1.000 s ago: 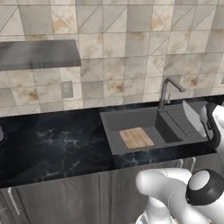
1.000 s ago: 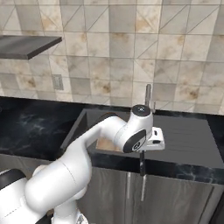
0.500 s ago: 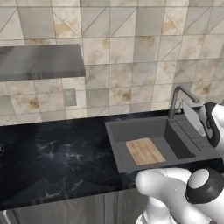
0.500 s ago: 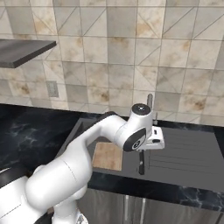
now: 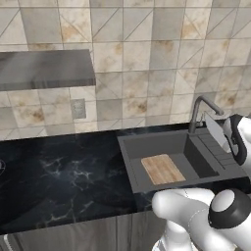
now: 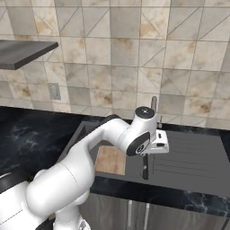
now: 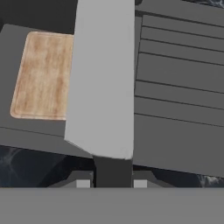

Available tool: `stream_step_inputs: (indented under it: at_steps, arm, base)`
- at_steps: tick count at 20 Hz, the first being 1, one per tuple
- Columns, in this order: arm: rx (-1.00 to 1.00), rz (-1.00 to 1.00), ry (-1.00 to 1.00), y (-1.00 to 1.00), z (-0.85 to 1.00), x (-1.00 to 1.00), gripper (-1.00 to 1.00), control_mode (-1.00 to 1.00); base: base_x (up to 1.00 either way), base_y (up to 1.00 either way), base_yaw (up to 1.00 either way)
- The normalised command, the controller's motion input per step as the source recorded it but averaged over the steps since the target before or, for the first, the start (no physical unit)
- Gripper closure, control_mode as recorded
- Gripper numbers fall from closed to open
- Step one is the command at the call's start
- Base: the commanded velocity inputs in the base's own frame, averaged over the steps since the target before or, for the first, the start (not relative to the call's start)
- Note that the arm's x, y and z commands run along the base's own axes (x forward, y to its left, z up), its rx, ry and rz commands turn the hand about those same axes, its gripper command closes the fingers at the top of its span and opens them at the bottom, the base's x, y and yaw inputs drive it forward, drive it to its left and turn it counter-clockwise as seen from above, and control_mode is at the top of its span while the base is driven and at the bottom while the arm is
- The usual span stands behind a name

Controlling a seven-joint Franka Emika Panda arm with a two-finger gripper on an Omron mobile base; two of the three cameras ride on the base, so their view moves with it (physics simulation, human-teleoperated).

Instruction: Move the cutting board and knife to the sink. Then move spray from the cabinet to the counter.

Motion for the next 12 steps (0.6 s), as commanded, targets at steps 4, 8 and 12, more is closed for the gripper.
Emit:
stream_step_inputs:
  at_steps: [4, 8, 12]
  arm:
    - [0.00, 0.00, 0.00, 0.00, 0.00, 0.00, 1.00, 1.00]
    - [0.00, 0.00, 0.00, 0.00, 0.00, 0.00, 1.00, 1.00]
    - [0.00, 0.00, 0.00, 0.00, 0.00, 0.00, 1.00, 1.00]
  base:
    - [0.00, 0.00, 0.00]
    - [0.00, 0.00, 0.00]
    - [0.00, 0.04, 0.07]
